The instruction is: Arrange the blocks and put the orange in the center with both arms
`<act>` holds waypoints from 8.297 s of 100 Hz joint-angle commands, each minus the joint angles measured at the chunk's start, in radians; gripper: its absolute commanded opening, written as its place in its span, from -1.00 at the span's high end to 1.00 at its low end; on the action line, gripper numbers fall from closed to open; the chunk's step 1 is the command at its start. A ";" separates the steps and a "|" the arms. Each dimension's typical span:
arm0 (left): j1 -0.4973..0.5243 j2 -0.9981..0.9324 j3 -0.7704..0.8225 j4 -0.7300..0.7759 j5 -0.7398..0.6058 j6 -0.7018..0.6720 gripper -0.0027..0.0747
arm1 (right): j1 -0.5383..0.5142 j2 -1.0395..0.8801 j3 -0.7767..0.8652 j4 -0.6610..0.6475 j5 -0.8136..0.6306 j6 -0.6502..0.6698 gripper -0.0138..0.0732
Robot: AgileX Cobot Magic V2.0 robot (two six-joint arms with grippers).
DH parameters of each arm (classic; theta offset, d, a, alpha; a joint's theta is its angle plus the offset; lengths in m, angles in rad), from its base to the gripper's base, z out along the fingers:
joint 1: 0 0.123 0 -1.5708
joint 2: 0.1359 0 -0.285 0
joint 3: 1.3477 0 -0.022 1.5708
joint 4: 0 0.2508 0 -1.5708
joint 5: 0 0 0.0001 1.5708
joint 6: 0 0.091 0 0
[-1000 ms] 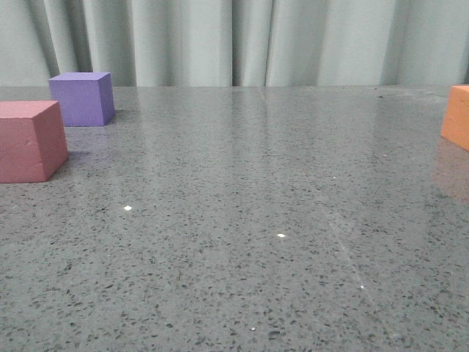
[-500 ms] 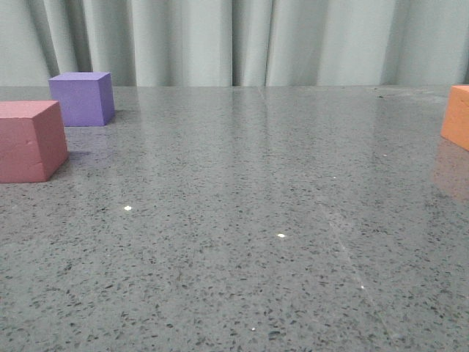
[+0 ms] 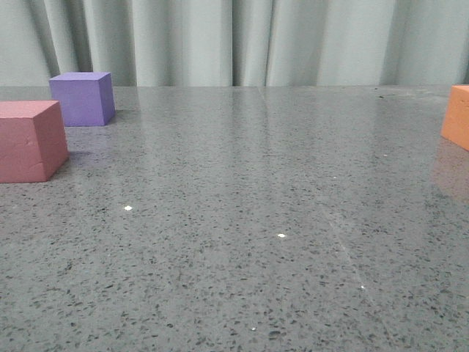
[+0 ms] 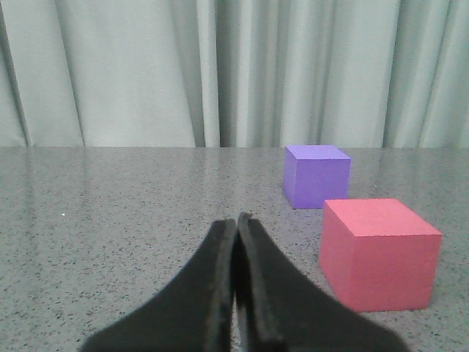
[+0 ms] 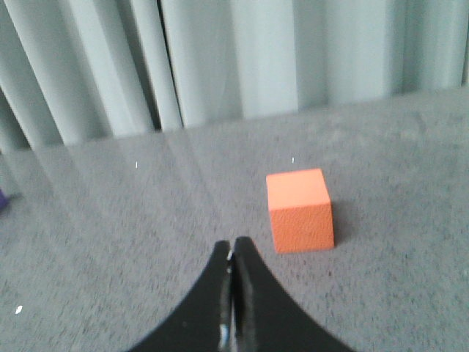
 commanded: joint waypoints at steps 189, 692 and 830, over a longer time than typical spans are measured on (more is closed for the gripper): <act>0.003 -0.032 0.057 -0.008 -0.076 0.000 0.98 | -0.048 1.321 -0.758 -0.219 0.137 -0.047 -0.78; 0.003 -0.032 0.057 -0.008 -0.076 0.000 0.98 | 0.018 0.420 -0.271 -0.308 0.406 0.065 0.83; 0.003 -0.032 0.057 -0.008 -0.076 0.000 0.98 | 0.018 -0.236 0.445 -0.221 -0.465 0.064 0.84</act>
